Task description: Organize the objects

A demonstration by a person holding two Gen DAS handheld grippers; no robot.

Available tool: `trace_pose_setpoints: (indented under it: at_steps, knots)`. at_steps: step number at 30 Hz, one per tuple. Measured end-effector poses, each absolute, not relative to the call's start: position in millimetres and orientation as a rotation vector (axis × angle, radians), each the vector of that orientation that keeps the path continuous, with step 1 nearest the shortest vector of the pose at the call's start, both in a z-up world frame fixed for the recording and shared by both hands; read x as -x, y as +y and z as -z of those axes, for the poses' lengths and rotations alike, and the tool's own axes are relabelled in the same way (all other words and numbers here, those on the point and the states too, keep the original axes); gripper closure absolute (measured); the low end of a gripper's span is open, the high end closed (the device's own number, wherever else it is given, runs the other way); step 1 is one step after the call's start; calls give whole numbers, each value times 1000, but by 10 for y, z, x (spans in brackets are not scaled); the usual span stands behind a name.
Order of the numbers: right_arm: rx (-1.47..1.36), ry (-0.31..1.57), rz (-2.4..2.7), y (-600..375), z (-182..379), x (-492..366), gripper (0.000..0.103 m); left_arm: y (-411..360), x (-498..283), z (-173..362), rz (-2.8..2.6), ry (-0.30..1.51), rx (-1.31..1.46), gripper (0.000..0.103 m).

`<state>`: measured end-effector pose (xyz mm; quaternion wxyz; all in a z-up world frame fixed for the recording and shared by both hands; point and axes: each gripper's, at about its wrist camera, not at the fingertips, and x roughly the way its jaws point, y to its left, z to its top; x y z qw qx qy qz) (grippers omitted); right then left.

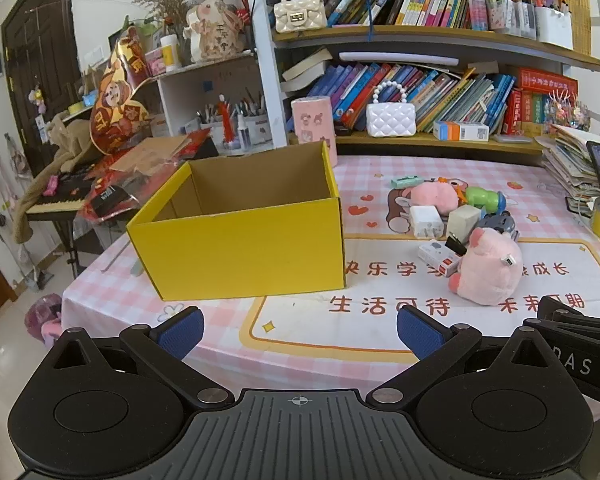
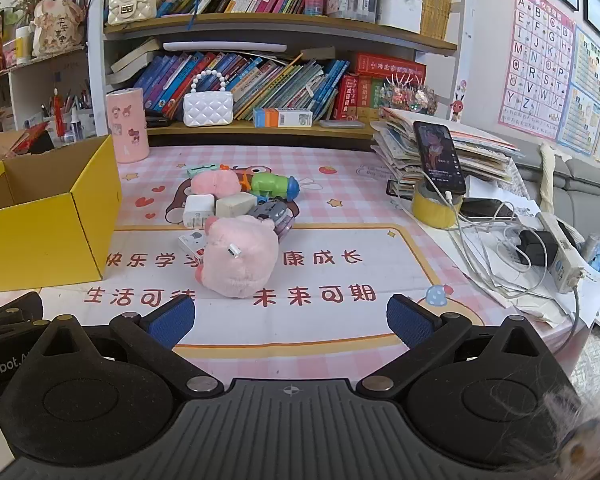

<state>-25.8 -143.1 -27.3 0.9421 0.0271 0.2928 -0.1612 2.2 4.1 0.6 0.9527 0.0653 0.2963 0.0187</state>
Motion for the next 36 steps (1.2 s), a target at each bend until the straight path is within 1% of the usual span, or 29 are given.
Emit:
trace_pose_setpoints:
  at_steps: [36]
  knots:
    - [-54, 611, 333, -1436, 298, 269, 0, 13, -19, 6, -40, 614, -146, 0]
